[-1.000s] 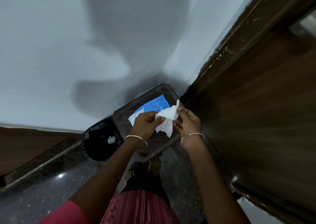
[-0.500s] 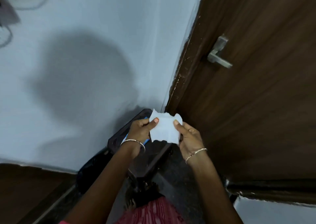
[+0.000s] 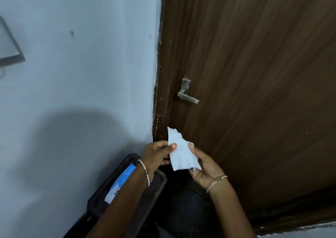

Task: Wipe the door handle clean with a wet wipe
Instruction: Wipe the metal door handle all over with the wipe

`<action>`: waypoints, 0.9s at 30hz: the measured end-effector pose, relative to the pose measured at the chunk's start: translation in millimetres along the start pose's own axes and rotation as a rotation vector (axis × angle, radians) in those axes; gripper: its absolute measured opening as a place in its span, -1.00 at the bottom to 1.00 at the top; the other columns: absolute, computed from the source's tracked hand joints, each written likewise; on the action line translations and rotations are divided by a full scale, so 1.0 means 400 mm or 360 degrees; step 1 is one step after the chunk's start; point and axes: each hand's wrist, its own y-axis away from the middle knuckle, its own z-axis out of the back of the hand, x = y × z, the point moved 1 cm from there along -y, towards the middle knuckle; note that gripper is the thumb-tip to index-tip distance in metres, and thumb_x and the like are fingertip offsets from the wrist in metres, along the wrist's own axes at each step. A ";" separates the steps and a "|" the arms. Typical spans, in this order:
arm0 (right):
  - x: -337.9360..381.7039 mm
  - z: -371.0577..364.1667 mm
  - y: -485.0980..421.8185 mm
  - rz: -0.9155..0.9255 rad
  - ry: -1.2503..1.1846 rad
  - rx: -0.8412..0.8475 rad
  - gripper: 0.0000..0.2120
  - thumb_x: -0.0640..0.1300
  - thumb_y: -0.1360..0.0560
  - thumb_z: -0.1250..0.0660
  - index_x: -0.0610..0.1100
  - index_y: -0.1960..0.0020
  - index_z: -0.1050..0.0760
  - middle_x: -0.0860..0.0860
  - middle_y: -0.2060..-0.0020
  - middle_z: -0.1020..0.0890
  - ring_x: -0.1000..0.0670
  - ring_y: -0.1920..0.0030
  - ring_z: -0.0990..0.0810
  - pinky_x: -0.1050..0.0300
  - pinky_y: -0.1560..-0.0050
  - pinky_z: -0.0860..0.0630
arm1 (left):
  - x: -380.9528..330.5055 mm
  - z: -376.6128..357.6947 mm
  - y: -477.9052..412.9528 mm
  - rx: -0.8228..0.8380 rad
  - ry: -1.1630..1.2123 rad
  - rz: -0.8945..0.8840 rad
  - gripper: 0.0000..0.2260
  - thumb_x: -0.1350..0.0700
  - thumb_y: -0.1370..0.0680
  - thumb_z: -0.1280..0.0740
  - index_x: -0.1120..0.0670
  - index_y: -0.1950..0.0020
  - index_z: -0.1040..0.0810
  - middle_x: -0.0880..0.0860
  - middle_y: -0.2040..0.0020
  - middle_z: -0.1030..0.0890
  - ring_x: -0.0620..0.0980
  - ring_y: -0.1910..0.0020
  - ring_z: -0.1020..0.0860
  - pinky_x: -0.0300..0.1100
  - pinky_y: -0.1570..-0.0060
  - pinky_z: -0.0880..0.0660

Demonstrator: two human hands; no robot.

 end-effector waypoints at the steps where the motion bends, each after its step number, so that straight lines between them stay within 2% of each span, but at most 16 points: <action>1: 0.028 0.007 -0.015 -0.0023 0.0008 -0.0007 -0.63 -0.21 -0.49 -0.34 -0.33 -0.26 -0.54 -0.28 -0.11 -0.69 -0.18 0.02 -0.74 -0.01 0.16 -0.70 | -0.010 -0.021 -0.024 -0.0019 -0.0001 0.0005 -0.73 0.09 -0.43 -0.50 0.18 -0.07 -0.66 0.15 -0.02 -0.71 0.12 0.01 -0.69 0.02 0.03 -0.63; 4: 0.128 0.032 -0.069 0.0006 0.0011 -0.0040 -0.69 -0.21 -0.56 -0.31 -0.31 -0.26 -0.54 -0.26 -0.09 -0.70 -0.17 0.04 -0.75 -0.06 0.16 -0.71 | -0.042 -0.082 -0.089 -0.0145 0.0023 -0.0016 -0.83 0.09 -0.46 -0.47 0.13 0.00 -0.68 0.11 0.10 -0.72 0.05 0.13 -0.70 -0.06 0.11 -0.64; 7: 0.251 0.081 -0.139 0.0221 0.0142 -0.0188 -0.69 -0.18 -0.57 -0.34 -0.29 -0.26 -0.54 -0.22 -0.08 -0.70 -0.15 0.04 -0.73 -0.07 0.12 -0.69 | -0.068 -0.137 -0.155 -0.0240 0.0039 -0.0075 -0.87 0.10 -0.55 -0.37 0.10 0.00 -0.69 0.11 0.20 -0.70 -0.01 0.24 -0.65 -0.16 0.20 -0.60; 9: 0.326 0.107 -0.185 0.0530 0.0290 -0.0353 -0.78 -0.22 -0.54 -0.38 -0.26 -0.17 -0.60 -0.19 -0.04 -0.69 -0.16 -0.03 -0.67 -0.04 0.02 -0.61 | -0.077 -0.169 -0.195 -0.0323 0.0075 -0.0071 -0.86 0.12 -0.57 -0.33 0.10 0.00 -0.68 0.09 0.20 -0.69 -0.02 0.24 -0.64 -0.19 0.24 -0.58; 11: 0.387 0.115 -0.223 0.0864 0.0500 -0.0489 -0.92 -0.27 -0.53 -0.40 -0.15 0.00 -0.63 -0.07 0.08 -0.70 -0.12 -0.04 -0.65 0.03 -0.03 -0.57 | -0.081 -0.202 -0.232 -0.0397 0.0102 -0.0056 -0.86 0.13 -0.59 -0.31 0.10 0.01 -0.67 0.07 0.20 -0.68 -0.03 0.25 -0.63 -0.21 0.26 -0.57; 13: 0.430 0.102 -0.261 0.1225 0.0990 -0.0649 -0.90 -0.21 -0.51 -0.44 -0.04 0.12 -0.61 0.08 0.20 -0.68 -0.02 0.08 -0.66 0.11 0.00 -0.56 | -0.082 -0.229 -0.259 -0.0463 0.0140 -0.0054 -0.86 0.13 -0.59 -0.30 0.10 0.02 -0.66 0.07 0.20 -0.68 -0.03 0.27 -0.61 -0.23 0.29 -0.56; 16: 0.448 0.043 -0.301 0.1751 0.1545 -0.0785 -0.92 -0.15 -0.49 -0.47 -0.14 0.12 -0.59 0.06 0.32 -0.62 0.11 0.33 -0.50 0.21 0.19 -0.41 | -0.075 -0.256 -0.282 -0.0557 0.0180 -0.0051 -0.86 0.13 -0.59 -0.31 0.12 0.00 -0.66 0.07 0.20 -0.68 -0.03 0.26 -0.61 -0.23 0.29 -0.56; 17: 0.446 0.021 -0.320 0.1890 0.1652 -0.0759 -0.93 -0.18 -0.49 -0.46 -0.16 0.08 -0.60 0.01 0.29 -0.66 0.08 0.33 -0.51 0.30 0.25 -0.34 | -0.073 -0.264 -0.286 -0.0582 0.0185 -0.0045 -0.85 0.14 -0.59 -0.30 0.12 -0.01 -0.66 0.07 0.19 -0.67 -0.03 0.26 -0.61 -0.22 0.28 -0.56; 19: 0.429 -0.011 -0.377 0.1945 0.1963 -0.0572 -0.91 -0.25 -0.49 -0.44 -0.17 0.01 -0.62 -0.06 0.21 -0.72 0.04 0.25 -0.64 0.46 0.27 -0.28 | -0.070 -0.276 -0.294 -0.0623 0.0192 -0.0025 -0.84 0.14 -0.59 -0.29 0.13 -0.02 -0.66 0.08 0.19 -0.67 -0.03 0.26 -0.60 -0.23 0.29 -0.55; 20: 0.413 -0.016 -0.411 0.1911 0.2148 -0.0463 -0.88 -0.28 -0.48 -0.43 -0.17 -0.01 -0.62 -0.09 0.18 -0.72 -0.04 0.19 -0.69 0.43 0.22 -0.30 | -0.068 -0.277 -0.297 -0.0635 0.0190 -0.0011 -0.84 0.15 -0.60 -0.29 0.13 -0.02 -0.66 0.08 0.19 -0.66 -0.03 0.27 -0.59 -0.24 0.31 -0.55; 22: 0.387 -0.012 -0.474 0.1851 0.2427 -0.0216 -0.84 -0.37 -0.44 -0.40 -0.18 0.02 -0.63 -0.13 0.13 -0.72 -0.15 0.06 -0.71 0.26 0.08 -0.44 | -0.071 -0.275 -0.308 -0.0667 0.0185 -0.0001 -0.84 0.15 -0.60 -0.29 0.14 -0.02 -0.66 0.08 0.19 -0.66 -0.03 0.28 -0.59 -0.25 0.32 -0.54; 24: 0.365 0.003 -0.514 0.1911 0.2542 -0.0080 -0.79 -0.43 -0.37 -0.44 -0.22 0.05 -0.67 -0.16 -0.01 -0.73 -0.17 -0.13 -0.69 0.09 -0.20 -0.52 | -0.081 -0.261 -0.324 -0.0712 0.0183 -0.0011 -0.84 0.15 -0.59 -0.29 0.13 0.00 -0.66 0.09 0.18 -0.67 -0.02 0.27 -0.60 -0.23 0.30 -0.54; 25: 0.359 0.008 -0.522 0.1929 0.2565 -0.0080 -0.78 -0.40 -0.35 -0.48 -0.23 0.02 -0.68 -0.17 -0.09 -0.72 -0.16 -0.20 -0.66 0.05 -0.30 -0.49 | -0.086 -0.252 -0.332 -0.0735 0.0182 -0.0015 -0.84 0.15 -0.59 -0.29 0.13 0.01 -0.66 0.09 0.18 -0.67 -0.02 0.27 -0.60 -0.22 0.29 -0.54; 27: 0.354 0.016 -0.528 0.1926 0.2545 -0.0071 -0.71 -0.17 -0.39 -0.54 -0.24 -0.08 -0.68 -0.17 -0.16 -0.69 -0.12 -0.25 -0.63 0.00 -0.37 -0.47 | -0.091 -0.236 -0.351 -0.0767 0.0194 -0.0015 -0.84 0.16 -0.59 -0.29 0.14 0.01 -0.66 0.10 0.18 -0.66 -0.01 0.27 -0.59 -0.21 0.27 -0.54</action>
